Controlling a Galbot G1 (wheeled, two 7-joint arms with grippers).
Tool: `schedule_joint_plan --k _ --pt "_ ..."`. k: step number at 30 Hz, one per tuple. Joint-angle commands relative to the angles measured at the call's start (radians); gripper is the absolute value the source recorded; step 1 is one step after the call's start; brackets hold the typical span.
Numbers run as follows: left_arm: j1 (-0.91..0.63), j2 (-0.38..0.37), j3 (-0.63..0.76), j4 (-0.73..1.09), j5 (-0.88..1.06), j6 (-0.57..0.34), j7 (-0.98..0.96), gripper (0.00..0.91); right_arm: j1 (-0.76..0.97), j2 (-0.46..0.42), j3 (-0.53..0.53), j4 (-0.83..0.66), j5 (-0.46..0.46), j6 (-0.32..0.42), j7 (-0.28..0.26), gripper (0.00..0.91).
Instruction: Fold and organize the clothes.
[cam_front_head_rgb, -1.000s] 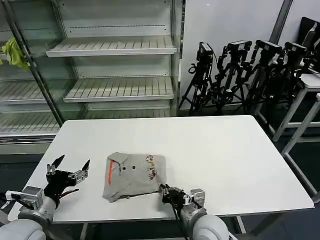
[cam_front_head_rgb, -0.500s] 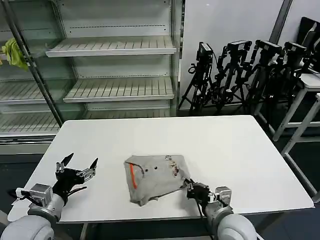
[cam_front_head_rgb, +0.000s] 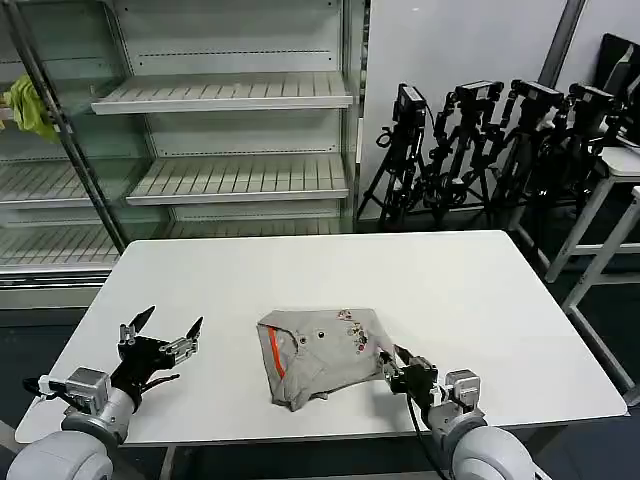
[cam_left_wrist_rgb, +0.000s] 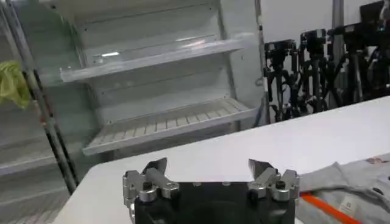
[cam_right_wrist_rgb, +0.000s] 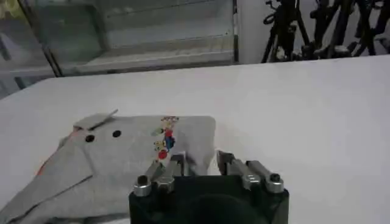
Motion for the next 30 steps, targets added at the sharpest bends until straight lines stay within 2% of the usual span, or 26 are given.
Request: schedule_joint_plan --k 1,5,9,12,14,16,19,21,25,27,30 --pt "-0.005 0.001 0.004 -0.014 0.002 0.002 0.006 0.907 -0.014 -0.055 0.032 0.043 -0.054 -0.059 0.029 0.907" --pt "0.001 0.006 -0.005 -0.037 -0.003 -0.002 0.014 0.907 -0.042 -0.102 0.079 0.092 -0.088 -0.077 0.053 0.907" --pt "-0.012 0.014 -0.023 -0.055 -0.059 -0.075 0.014 0.907 -0.061 -0.116 0.177 0.138 -0.181 -0.043 0.049 0.907" --pt "-0.052 0.026 -0.055 -0.064 -0.128 -0.146 0.022 0.907 -0.068 -0.100 0.321 0.159 -0.258 0.014 0.003 0.907" --pt "-0.078 0.022 -0.085 -0.063 -0.149 -0.195 0.070 0.907 -0.071 -0.081 0.427 0.144 -0.362 0.092 -0.056 0.907" --pt "-0.106 0.010 -0.113 -0.062 -0.151 -0.216 0.113 0.907 -0.071 -0.064 0.483 0.134 -0.449 0.144 -0.096 0.907" --pt "-0.162 -0.014 -0.139 -0.061 -0.205 -0.233 0.177 0.907 -0.071 -0.028 0.575 0.158 -0.455 0.165 -0.168 0.907" --pt "-0.198 -0.016 -0.141 -0.054 -0.211 -0.267 0.205 0.907 -0.074 -0.011 0.619 0.179 -0.473 0.168 -0.187 0.907" --pt "-0.231 -0.001 -0.131 -0.042 -0.205 -0.352 0.232 0.907 -0.130 0.032 0.736 0.205 -0.528 0.231 -0.246 0.907" --pt "-0.243 -0.002 -0.131 -0.042 -0.192 -0.352 0.231 0.907 -0.172 0.051 0.798 0.207 -0.557 0.263 -0.271 0.907" --pt "-0.273 -0.024 -0.142 -0.038 -0.156 -0.311 0.228 0.907 -0.211 0.090 0.858 0.207 -0.581 0.293 -0.280 0.907"
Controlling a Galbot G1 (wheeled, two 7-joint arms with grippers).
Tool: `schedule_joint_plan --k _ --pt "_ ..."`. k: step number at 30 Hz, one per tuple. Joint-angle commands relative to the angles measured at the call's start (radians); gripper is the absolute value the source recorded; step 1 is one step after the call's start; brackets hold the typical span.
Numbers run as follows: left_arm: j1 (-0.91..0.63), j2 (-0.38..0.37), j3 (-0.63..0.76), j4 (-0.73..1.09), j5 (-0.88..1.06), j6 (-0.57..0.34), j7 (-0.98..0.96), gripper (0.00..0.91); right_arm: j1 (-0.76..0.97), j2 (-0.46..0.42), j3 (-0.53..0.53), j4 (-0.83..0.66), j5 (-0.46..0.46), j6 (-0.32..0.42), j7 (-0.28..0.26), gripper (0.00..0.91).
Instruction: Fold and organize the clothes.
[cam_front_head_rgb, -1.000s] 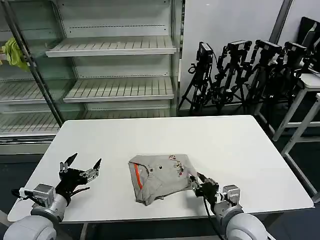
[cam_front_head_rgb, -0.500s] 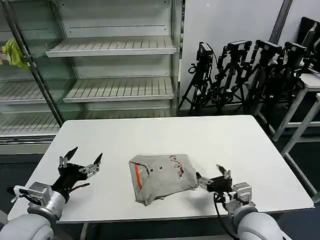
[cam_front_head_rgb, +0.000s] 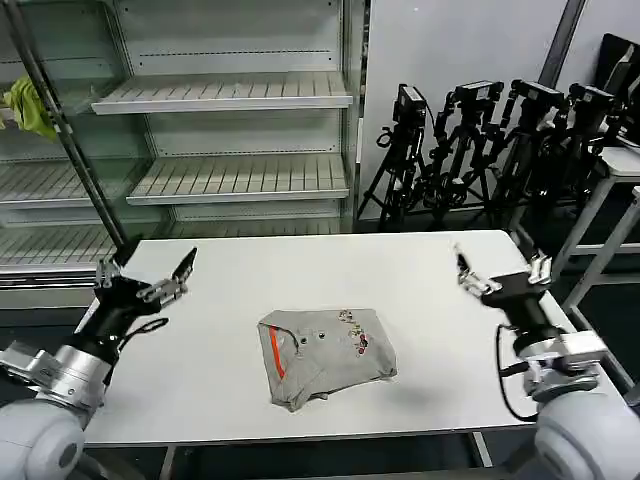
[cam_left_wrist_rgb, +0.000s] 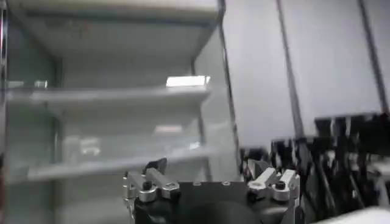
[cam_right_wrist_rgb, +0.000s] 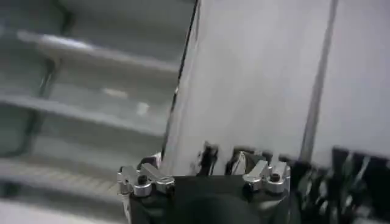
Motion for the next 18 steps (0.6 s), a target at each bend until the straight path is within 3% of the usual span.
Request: schedule_joint_plan --k 1,7,18 --pt "-0.122 -0.030 -0.040 0.012 0.000 -0.065 0.077 0.907 -0.127 0.113 0.362 0.043 -0.189 0.157 -0.136 0.907" --pt "-0.110 -0.052 -0.027 0.023 0.034 -0.053 0.073 0.907 -0.125 0.160 0.349 0.041 -0.254 0.160 -0.143 0.907" --pt "-0.109 -0.055 -0.026 0.021 0.034 -0.046 0.071 0.907 -0.099 0.200 0.326 0.018 -0.245 0.138 -0.165 0.907"
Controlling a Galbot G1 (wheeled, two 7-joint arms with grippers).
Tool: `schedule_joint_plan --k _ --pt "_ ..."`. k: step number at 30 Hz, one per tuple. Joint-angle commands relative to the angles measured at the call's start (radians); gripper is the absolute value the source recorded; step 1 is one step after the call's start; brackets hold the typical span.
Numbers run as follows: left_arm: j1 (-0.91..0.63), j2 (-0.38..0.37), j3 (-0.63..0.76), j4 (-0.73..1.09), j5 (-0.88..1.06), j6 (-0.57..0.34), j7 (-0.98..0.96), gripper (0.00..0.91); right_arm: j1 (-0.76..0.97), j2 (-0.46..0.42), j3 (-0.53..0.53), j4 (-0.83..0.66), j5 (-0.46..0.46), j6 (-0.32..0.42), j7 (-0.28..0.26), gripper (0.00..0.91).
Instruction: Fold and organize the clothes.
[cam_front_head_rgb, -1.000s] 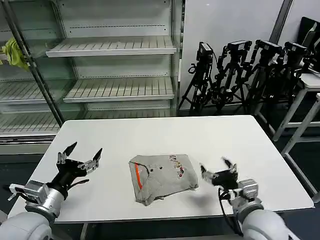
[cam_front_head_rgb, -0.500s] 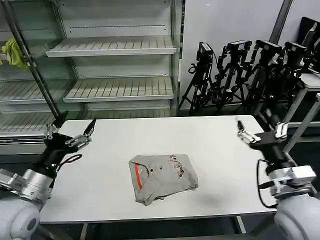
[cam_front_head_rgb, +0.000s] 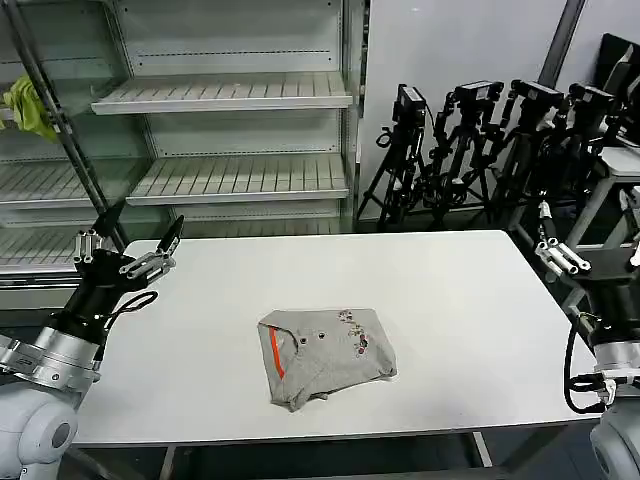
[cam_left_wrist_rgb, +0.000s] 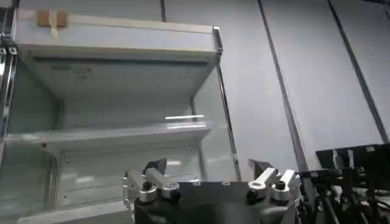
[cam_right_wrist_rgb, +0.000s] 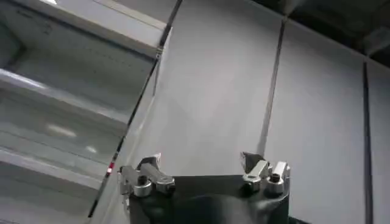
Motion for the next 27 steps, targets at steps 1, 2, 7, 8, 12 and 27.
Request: schedule_joint_plan --k 1,2,7,8,12,27 --pt "-0.027 -0.011 -0.003 0.008 0.013 -0.007 0.012 0.907 -0.007 0.060 0.051 -0.018 -0.061 0.019 -0.044 0.907" --pt "-0.027 -0.011 -0.002 0.009 0.013 -0.007 0.010 0.907 -0.004 0.062 0.049 -0.022 -0.062 0.020 -0.047 0.907" --pt "-0.023 -0.018 0.001 0.015 0.012 -0.005 -0.006 0.907 0.009 0.067 0.045 -0.050 -0.065 0.030 -0.063 0.907" --pt "-0.023 -0.019 0.001 0.015 0.012 -0.005 -0.007 0.907 0.010 0.067 0.045 -0.051 -0.065 0.031 -0.066 0.907" --pt "-0.023 -0.022 0.002 0.015 0.013 -0.004 -0.008 0.907 0.013 0.066 0.045 -0.053 -0.065 0.041 -0.085 0.907" --pt "-0.010 -0.032 0.015 0.022 0.006 -0.004 -0.035 0.907 0.022 0.042 0.024 -0.086 -0.041 0.110 -0.165 0.907"
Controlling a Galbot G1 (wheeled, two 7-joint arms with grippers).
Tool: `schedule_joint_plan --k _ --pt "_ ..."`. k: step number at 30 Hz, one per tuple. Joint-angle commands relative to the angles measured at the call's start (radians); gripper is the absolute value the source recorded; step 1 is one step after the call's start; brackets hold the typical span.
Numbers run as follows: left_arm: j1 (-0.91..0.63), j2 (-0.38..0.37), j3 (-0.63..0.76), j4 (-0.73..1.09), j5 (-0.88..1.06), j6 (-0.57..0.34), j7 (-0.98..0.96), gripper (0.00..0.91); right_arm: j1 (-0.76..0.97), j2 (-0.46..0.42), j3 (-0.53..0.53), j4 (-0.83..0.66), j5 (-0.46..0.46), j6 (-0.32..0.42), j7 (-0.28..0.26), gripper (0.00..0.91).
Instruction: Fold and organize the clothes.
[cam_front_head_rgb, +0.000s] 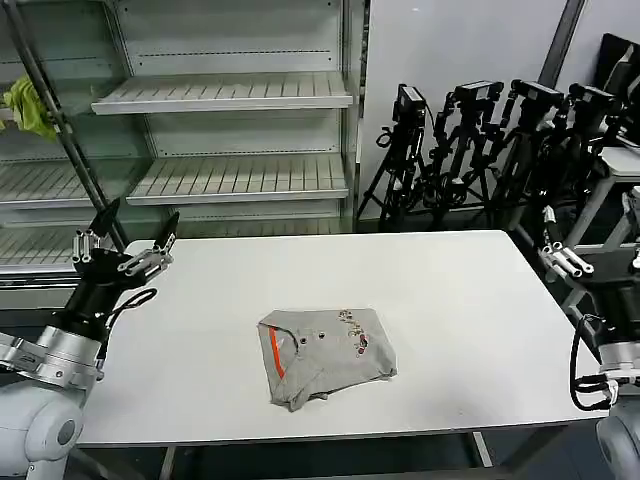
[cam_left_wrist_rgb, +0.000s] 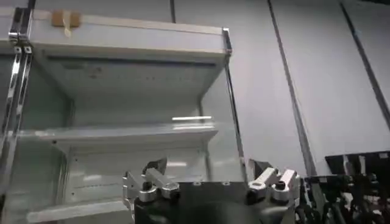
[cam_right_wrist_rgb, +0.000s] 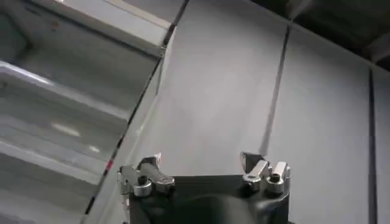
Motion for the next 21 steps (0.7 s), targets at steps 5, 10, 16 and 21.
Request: schedule_joint_plan --k 5,10,16,21 --pt "0.001 0.001 -0.008 0.017 -0.011 -0.004 -0.014 0.907 0.018 -0.009 -0.006 -0.008 -0.009 0.041 -0.060 0.907" --pt "0.009 -0.009 -0.013 0.019 -0.010 -0.007 -0.014 0.907 0.011 -0.008 -0.005 -0.006 -0.009 0.039 -0.064 0.907" --pt "0.004 -0.006 -0.014 0.016 -0.009 -0.007 -0.015 0.907 0.011 -0.007 -0.022 -0.012 -0.018 0.037 -0.064 0.907" --pt "-0.001 -0.002 -0.017 0.016 -0.008 -0.007 -0.014 0.907 0.020 0.000 -0.042 -0.026 -0.027 0.036 -0.066 0.907"
